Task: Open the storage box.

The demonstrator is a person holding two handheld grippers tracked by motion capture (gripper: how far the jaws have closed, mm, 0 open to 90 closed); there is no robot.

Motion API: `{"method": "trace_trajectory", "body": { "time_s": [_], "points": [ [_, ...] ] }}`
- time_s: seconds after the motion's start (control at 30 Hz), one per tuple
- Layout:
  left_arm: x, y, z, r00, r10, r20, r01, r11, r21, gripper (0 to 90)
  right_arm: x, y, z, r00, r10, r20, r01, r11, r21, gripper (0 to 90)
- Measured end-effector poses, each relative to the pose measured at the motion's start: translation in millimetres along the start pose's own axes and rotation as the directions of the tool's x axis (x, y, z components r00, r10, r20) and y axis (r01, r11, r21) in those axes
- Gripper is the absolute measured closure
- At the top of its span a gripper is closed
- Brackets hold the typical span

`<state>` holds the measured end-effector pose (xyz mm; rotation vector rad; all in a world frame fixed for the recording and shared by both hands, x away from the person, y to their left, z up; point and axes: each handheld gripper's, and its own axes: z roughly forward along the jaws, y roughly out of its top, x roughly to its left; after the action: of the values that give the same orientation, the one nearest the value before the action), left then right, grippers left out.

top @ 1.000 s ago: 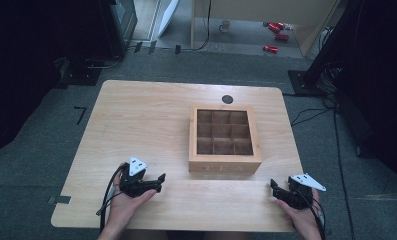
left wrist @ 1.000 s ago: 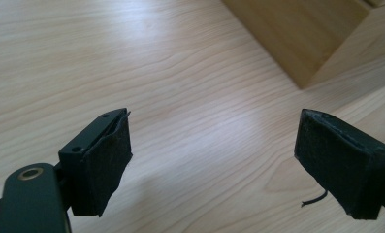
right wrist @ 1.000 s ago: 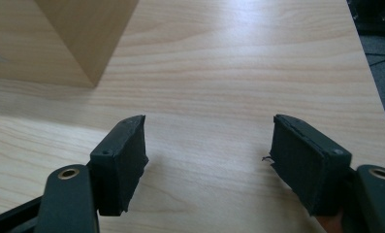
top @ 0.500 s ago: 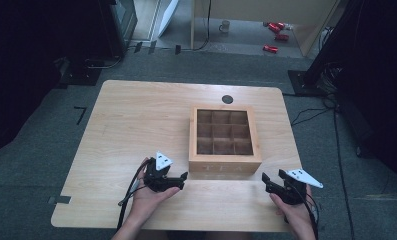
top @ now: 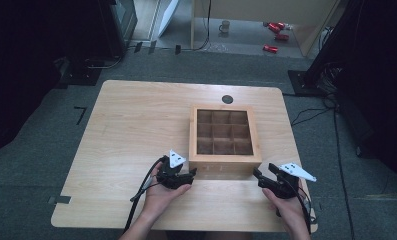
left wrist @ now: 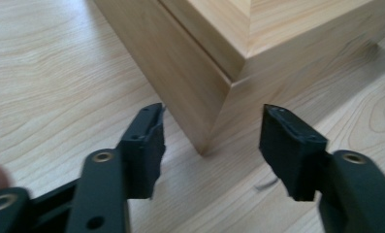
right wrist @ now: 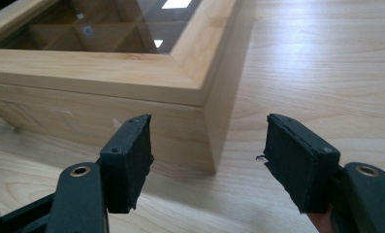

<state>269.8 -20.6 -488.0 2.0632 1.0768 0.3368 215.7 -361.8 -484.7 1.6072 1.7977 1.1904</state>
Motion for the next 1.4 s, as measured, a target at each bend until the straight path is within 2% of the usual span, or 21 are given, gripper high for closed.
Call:
{"method": "trace_trajectory", "body": {
  "time_s": [0.1, 0.17, 0.33, 0.37, 0.5, 0.7, 0.83, 0.97, 1.4],
  "points": [
    [-1.2, 2.4, 1.2, 1.0, 0.001, 0.004, -0.001, 1.0, -0.005, 50.6, 3.4, 2.1, 2.3, 0.9998, -0.002, -0.018, 0.002, 1.0, -0.003, 34.4],
    [-1.6, 3.1, 1.7, 0.9999, -0.002, 0.01, 0.002, 1.0, -0.004, 51.4, 4.3, 2.5, 3.0, 0.9997, -0.007, -0.022, 0.007, 1.0, 0.0, 34.4],
    [-0.7, 4.7, 3.4, 0.9984, -0.032, 0.046, 0.032, 0.9995, 0.0, 53.1, 5.2, 2.5, 8.1, 0.9986, -0.008, -0.051, 0.008, 1.0, -0.003, 36.2],
    [1.0, 4.8, 2.2, 0.9963, -0.056, 0.065, 0.056, 0.9984, -0.006, 53.5, 5.4, 2.4, 8.6, 0.9985, -0.011, -0.054, 0.01, 1.0, -0.005, 36.7],
    [3.2, 7.9, -4.5, 0.9936, -0.068, 0.09, 0.071, 0.9969, -0.032, 55.0, 7.2, 2.7, 9.6, 0.9973, -0.02, -0.071, 0.019, 1.0, -0.015, 37.6],
    [4.0, 12.6, -11.3, 0.9945, -0.049, 0.093, 0.054, 0.997, -0.055, 56.9, 11.1, 1.3, 13.1, 0.9962, -0.035, -0.08, 0.034, 0.999, -0.014, 38.1],
    [4.2, 13.1, -11.6, 0.995, -0.042, 0.091, 0.047, 0.9975, -0.054, 57.8, 12.5, 0.7, 14.5, 0.9963, -0.045, -0.074, 0.044, 0.999, -0.013, 38.1],
    [3.3, 13.5, -12.0, 0.9963, -0.025, 0.082, 0.03, 0.9977, -0.061, 57.5, 11.7, -0.3, 15.3, 0.9964, -0.027, -0.08, 0.026, 1.0, -0.015, 38.1],
    [3.6, 17.8, -15.9, 0.9954, -0.019, 0.094, 0.027, 0.9969, -0.074, 57.2, 10.8, 0.1, 15.3, 0.9961, -0.006, -0.088, 0.003, 0.999, -0.032, 38.3]
  ]
}}
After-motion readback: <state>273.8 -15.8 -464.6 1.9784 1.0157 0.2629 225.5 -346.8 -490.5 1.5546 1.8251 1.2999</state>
